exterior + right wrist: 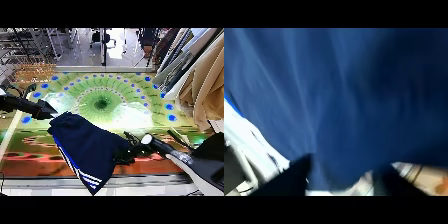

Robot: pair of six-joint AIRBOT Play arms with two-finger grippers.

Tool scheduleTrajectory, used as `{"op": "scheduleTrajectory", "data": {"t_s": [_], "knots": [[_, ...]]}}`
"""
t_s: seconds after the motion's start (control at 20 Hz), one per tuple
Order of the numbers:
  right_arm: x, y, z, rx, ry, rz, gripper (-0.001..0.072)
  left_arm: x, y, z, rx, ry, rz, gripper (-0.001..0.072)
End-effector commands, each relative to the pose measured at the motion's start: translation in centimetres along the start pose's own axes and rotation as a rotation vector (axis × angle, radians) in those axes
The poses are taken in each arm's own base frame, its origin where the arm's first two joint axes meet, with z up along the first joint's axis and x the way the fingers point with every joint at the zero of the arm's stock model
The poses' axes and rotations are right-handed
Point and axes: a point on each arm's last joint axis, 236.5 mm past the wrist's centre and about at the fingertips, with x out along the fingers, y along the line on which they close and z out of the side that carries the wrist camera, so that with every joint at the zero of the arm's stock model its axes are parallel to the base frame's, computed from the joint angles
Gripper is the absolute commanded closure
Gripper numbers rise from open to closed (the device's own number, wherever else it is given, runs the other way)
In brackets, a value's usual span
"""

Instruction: Fold the clothes and pants, and hang the long-sleeved shirts on hangers.

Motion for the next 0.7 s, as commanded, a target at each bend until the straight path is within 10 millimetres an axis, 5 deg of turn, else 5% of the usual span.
{"op": "scheduleTrajectory", "data": {"t_s": [0.0, 0.05, 0.15, 0.25, 0.35, 0.4, 0.45, 0.55, 0.65], "knots": [[0.5, 1.2, 3.4, -0.077, 0.012, 0.012, 0.0523, 0.9, -3.2, 0.2, 0.04, 0.006, -0.092, 0.0205], [-0.5, 0.7, 4.7, -0.119, -0.013, -0.035, 0.0698, 1.4, -3.5, 0.0, 0.048, 0.019, -0.094, 0.0251], [-4.0, -2.5, 6.8, -0.145, -0.06, -0.206, 0.0702, 2.7, -4.2, -0.3, 0.067, 0.048, -0.087, 0.0275], [-10.0, -8.2, 8.4, -0.13, -0.124, -0.462, 0.0702, 4.8, -3.6, -0.2, 0.089, 0.07, -0.006, 0.0457], [-17.1, -13.9, 8.6, -0.065, -0.18, -0.67, 0.0703, 7.7, -2.1, 0.1, 0.128, 0.09, 0.126, 0.0476], [-19.6, -15.5, 8.3, -0.02, -0.2, -0.7, 0.0703, 9.6, -1.6, 0.1, 0.157, 0.114, 0.183, 0.0559], [-21.4, -16.4, 7.9, 0.023, -0.224, -0.691, 0.0704, 11.6, -1.4, -0.2, 0.183, 0.141, 0.216, 0.0638], [-24.0, -16.1, 7.4, 0.049, -0.275, -0.661, 0.0704, 16.5, -1.5, -1.5, 0.269, 0.219, 0.225, 0.0661], [-25.1, -12.7, 7.1, 0.012, -0.304, -0.607, 0.0704, 21.2, -0.1, -3.2, 0.295, 0.305, 0.263, 0.07]]}}
